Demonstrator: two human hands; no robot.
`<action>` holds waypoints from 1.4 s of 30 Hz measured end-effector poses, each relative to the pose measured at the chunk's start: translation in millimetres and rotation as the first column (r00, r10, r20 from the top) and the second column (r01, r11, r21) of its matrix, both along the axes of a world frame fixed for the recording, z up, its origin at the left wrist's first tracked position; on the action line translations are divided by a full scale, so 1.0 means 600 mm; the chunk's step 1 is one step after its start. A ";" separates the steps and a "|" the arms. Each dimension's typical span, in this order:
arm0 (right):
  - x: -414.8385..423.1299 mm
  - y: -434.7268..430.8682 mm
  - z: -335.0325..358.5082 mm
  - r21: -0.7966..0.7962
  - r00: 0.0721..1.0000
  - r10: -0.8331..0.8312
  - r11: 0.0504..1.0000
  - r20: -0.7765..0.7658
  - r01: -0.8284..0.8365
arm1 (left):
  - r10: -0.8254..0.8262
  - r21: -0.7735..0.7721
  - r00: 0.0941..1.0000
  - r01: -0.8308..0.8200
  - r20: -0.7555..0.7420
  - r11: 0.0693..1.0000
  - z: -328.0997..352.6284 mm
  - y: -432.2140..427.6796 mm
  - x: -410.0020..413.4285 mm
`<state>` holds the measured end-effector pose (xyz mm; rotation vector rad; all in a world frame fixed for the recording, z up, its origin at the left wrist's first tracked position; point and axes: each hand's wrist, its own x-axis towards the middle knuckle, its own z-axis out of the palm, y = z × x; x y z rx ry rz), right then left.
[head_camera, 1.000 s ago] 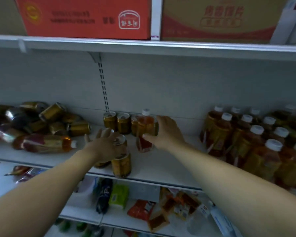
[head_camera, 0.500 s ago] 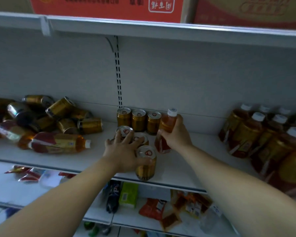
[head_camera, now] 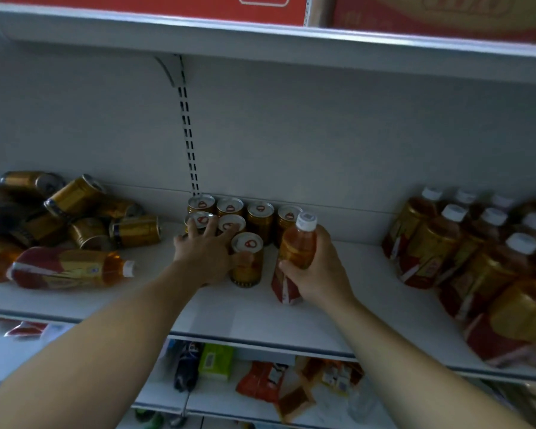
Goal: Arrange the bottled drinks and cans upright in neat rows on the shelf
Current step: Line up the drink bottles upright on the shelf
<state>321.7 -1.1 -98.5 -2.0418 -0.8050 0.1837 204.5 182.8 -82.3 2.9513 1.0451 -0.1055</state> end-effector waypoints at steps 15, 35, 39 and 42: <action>0.007 -0.120 0.030 -0.084 0.990 -0.144 0.986 0.005 0.144 | -0.231 -0.198 0.888 0.329 0.397 0.923 -0.024 -0.192 0.033; 0.279 -0.455 0.182 -0.655 0.940 -0.152 0.683 0.306 0.324 | 0.170 -0.762 0.821 0.402 0.546 0.507 -0.074 -0.427 0.242; 0.284 -0.454 0.169 -0.637 0.939 -0.123 0.706 0.322 0.311 | 0.181 -0.763 0.817 0.399 0.548 0.509 -0.077 -0.462 0.293; 0.284 -0.450 0.168 -0.651 0.932 -0.117 0.686 0.343 0.325 | 0.210 -0.765 0.781 0.451 0.587 0.461 -0.081 -0.486 0.326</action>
